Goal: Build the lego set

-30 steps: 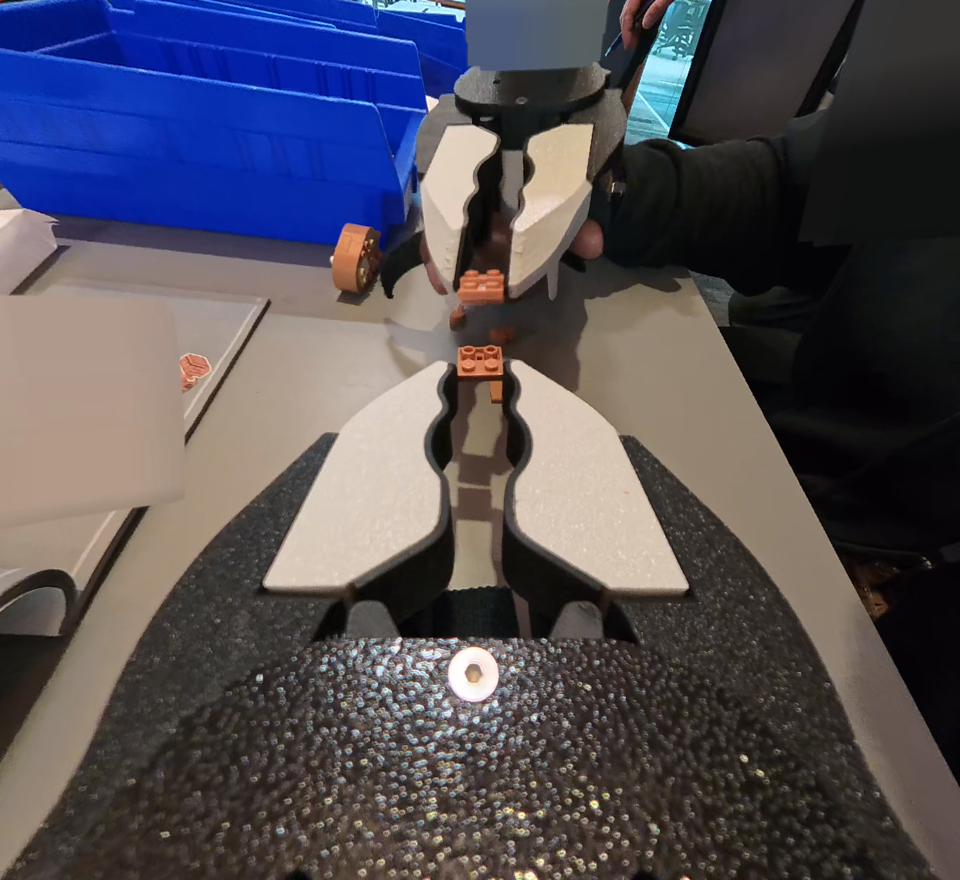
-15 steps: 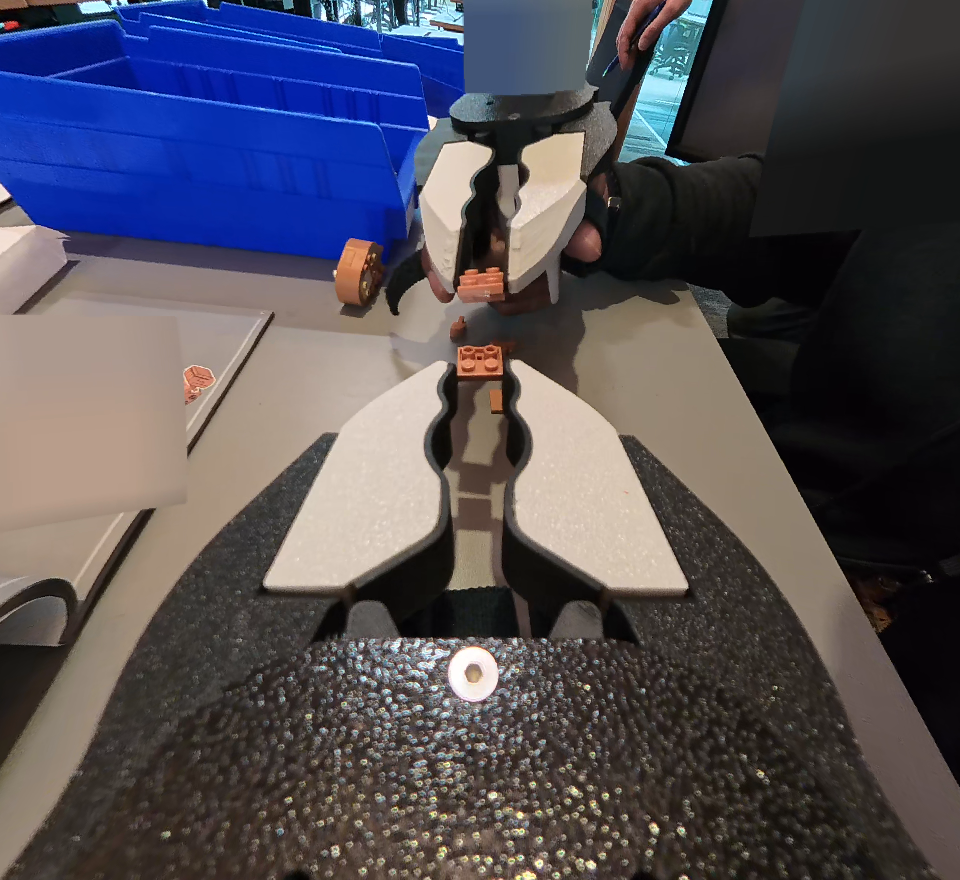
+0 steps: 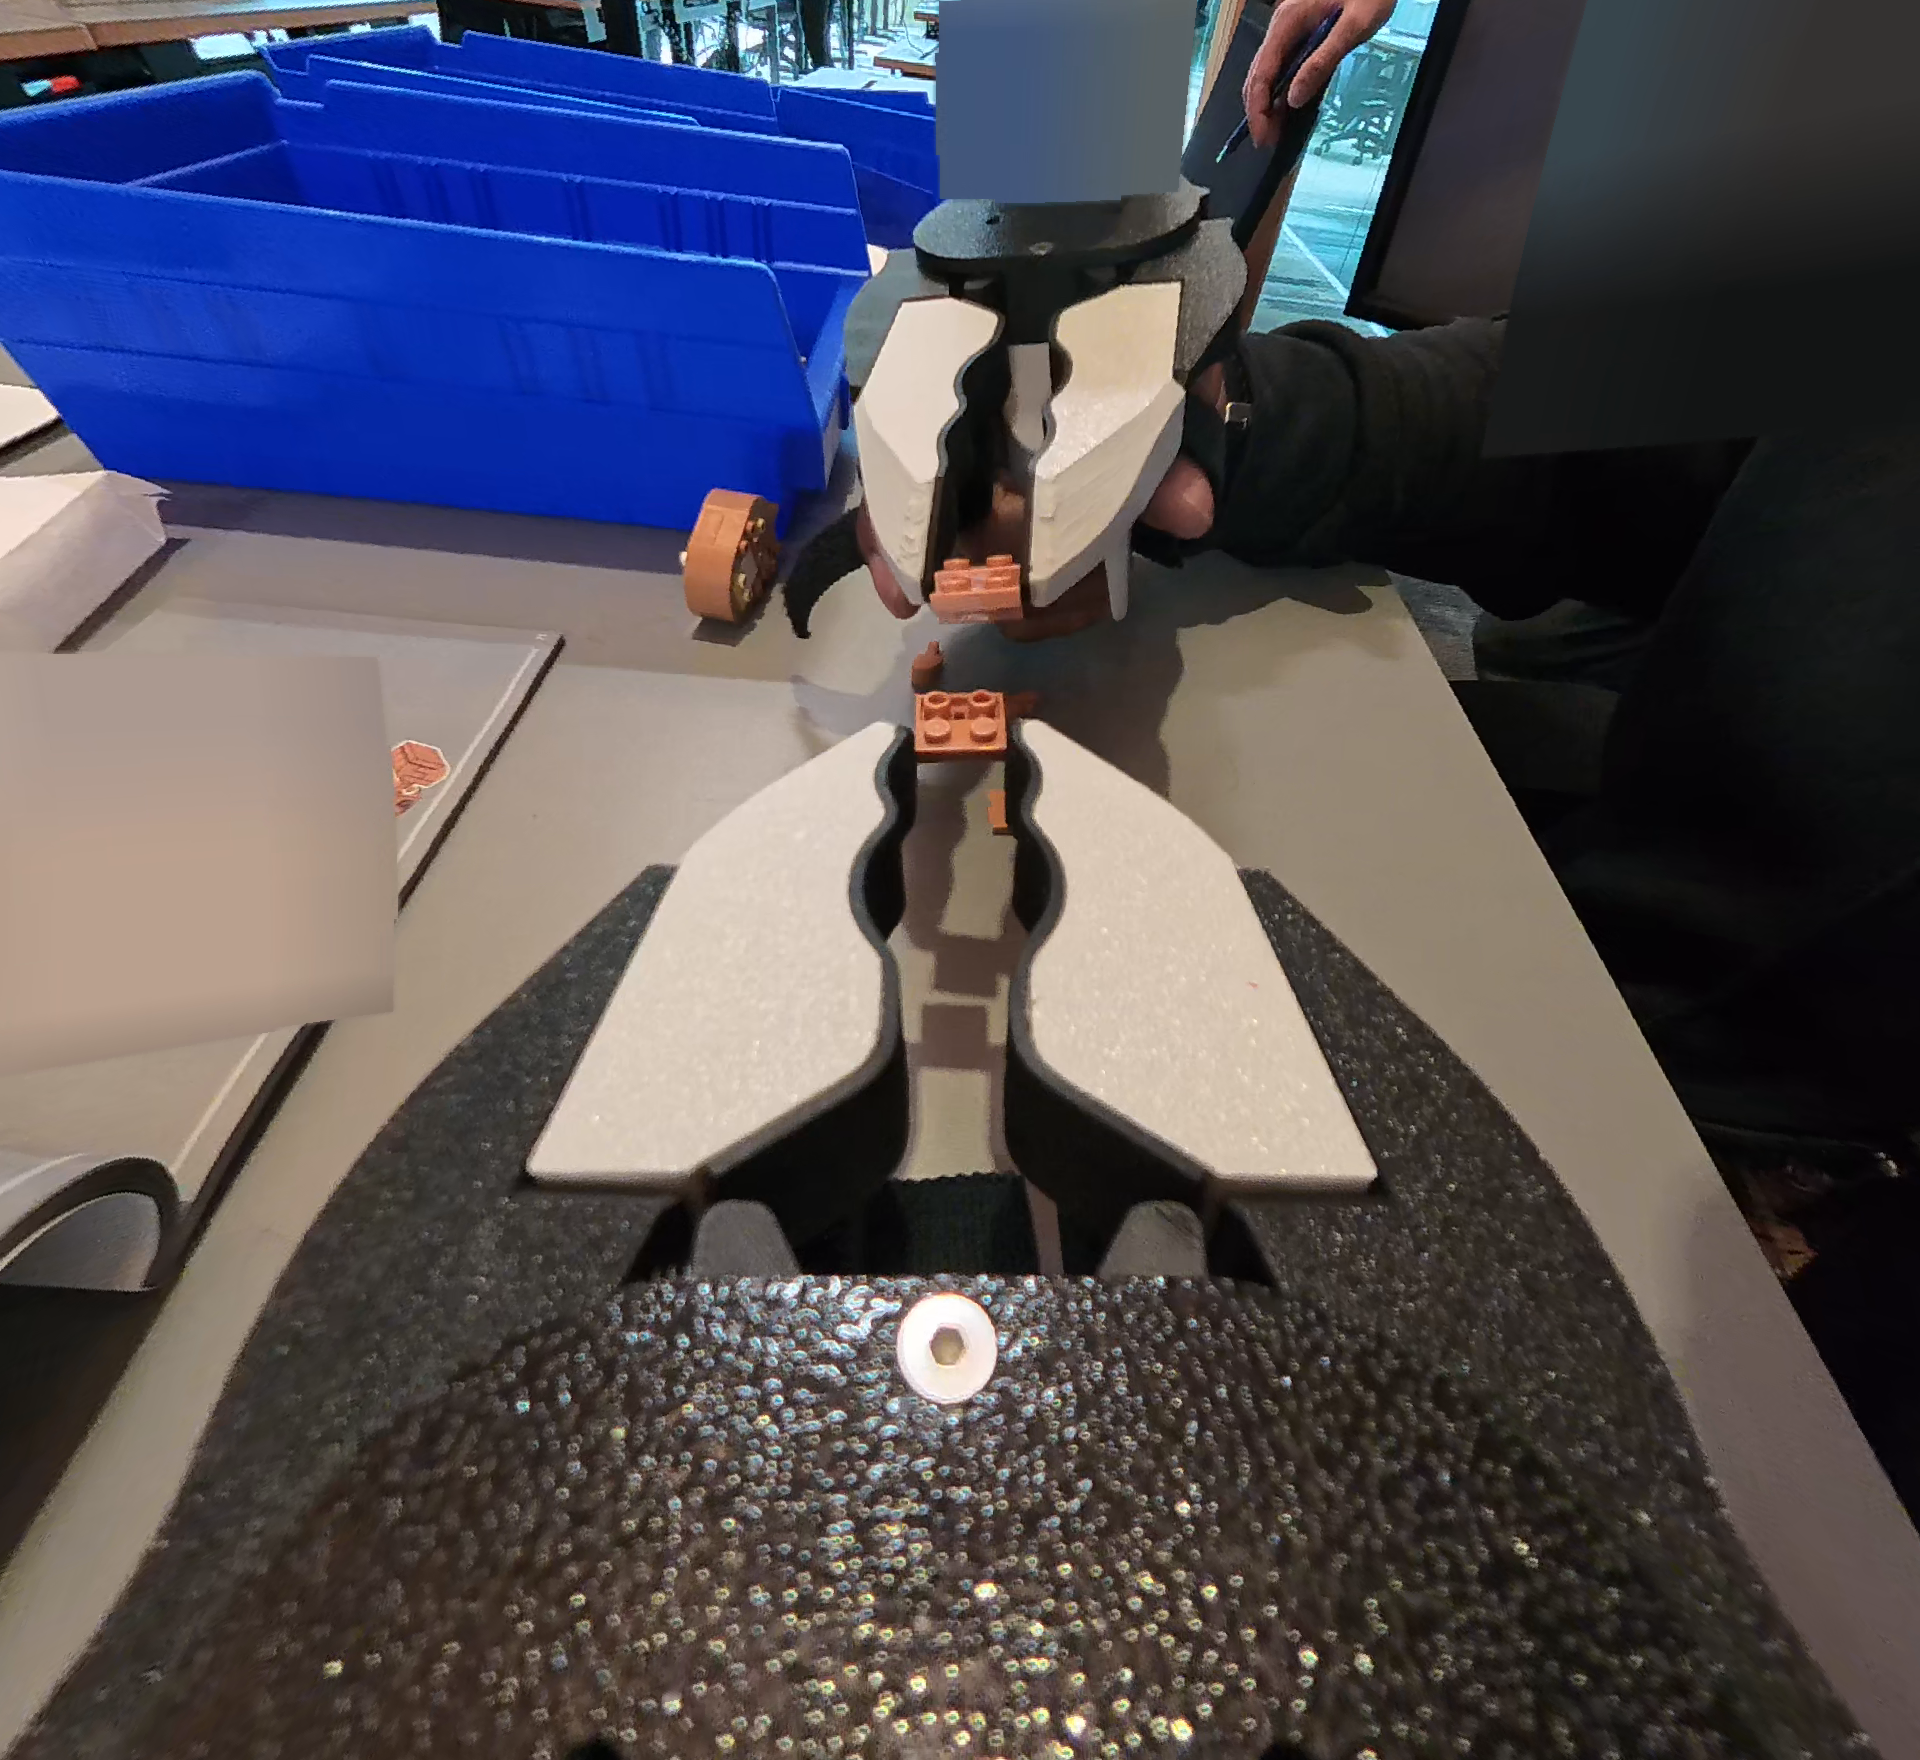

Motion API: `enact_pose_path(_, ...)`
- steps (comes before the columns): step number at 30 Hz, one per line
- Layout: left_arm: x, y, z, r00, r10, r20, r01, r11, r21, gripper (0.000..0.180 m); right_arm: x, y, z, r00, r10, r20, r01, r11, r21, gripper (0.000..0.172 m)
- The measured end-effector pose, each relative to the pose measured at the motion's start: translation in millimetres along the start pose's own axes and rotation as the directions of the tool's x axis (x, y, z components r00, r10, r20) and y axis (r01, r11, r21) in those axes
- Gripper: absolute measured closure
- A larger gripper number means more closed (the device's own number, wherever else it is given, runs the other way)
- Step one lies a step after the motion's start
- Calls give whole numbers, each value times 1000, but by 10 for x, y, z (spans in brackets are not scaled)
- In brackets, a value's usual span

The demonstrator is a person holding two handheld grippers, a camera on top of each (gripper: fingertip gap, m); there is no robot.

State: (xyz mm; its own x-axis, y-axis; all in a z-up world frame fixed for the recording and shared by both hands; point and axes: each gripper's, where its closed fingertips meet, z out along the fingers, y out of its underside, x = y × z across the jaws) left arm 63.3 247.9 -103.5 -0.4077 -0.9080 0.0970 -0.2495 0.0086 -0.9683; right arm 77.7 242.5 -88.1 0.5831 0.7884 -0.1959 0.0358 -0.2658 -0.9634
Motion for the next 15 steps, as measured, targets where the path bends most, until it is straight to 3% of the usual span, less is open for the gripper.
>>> enact_pose_path(3, -36, 32, 3, 999, 16, 30, -16, 1000, -25, 165, 77, 75, 12, 999, -15, -51, 12, 999, -52, 155)
enact_pose_path(9, -204, 184, 8, 986, 63, 154, -42, 990, -138, 164, 395, 483, 16, 963, -100, -252, 14, 947, -320, 155)
enact_pose_path(15, -291, 228, -2, 972, 80, 221, -42, 984, -173, 164, 426, 670, 17, 953, -141, -267, 13, 902, -432, 155)
